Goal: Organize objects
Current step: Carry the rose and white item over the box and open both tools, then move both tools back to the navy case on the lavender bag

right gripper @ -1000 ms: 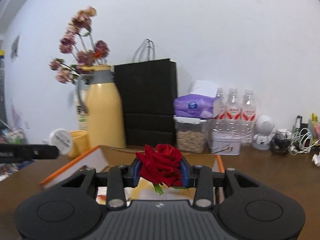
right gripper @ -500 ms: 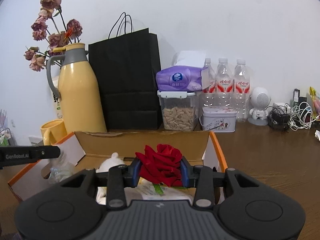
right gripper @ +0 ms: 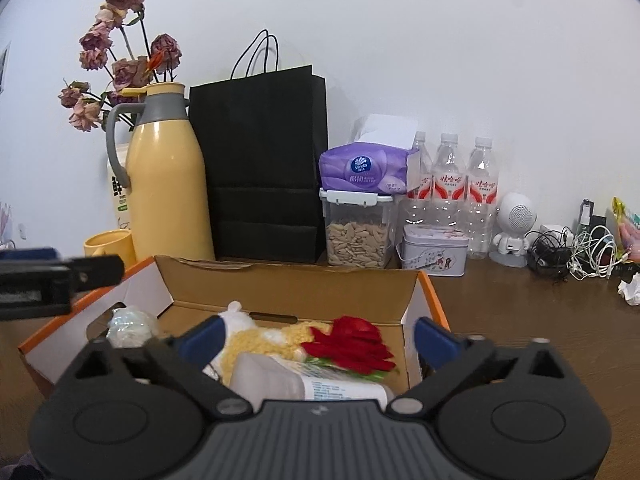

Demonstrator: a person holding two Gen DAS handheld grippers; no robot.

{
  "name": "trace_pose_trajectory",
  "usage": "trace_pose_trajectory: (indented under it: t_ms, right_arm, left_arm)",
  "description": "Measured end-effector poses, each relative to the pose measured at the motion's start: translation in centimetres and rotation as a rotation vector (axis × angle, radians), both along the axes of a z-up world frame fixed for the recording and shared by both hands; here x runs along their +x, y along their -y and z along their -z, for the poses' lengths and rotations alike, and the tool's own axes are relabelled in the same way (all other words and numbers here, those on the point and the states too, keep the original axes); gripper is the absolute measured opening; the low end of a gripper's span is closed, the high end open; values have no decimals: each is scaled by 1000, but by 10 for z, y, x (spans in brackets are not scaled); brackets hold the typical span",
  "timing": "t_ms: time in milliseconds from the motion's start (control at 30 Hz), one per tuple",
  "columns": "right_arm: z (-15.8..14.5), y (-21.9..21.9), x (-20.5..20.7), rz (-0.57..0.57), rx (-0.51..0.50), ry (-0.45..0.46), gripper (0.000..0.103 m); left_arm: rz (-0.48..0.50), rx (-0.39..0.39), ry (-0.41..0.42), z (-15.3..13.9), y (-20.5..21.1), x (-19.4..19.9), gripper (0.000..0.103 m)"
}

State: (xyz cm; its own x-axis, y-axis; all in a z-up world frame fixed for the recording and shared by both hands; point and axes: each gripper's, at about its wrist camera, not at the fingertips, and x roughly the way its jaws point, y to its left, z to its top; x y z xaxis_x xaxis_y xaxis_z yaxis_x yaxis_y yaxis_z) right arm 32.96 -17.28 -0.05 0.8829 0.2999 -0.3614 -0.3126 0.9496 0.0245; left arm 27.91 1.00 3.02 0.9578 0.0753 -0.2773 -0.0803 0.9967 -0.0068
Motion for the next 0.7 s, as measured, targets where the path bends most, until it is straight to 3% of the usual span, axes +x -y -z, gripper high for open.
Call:
trace_pose_trajectory:
  t_ms: [700]
  right_arm:
    - [-8, 4, -24, -4, 6, 26, 103]
  left_arm:
    - [3, -2, 26, -3, 4, -17, 103]
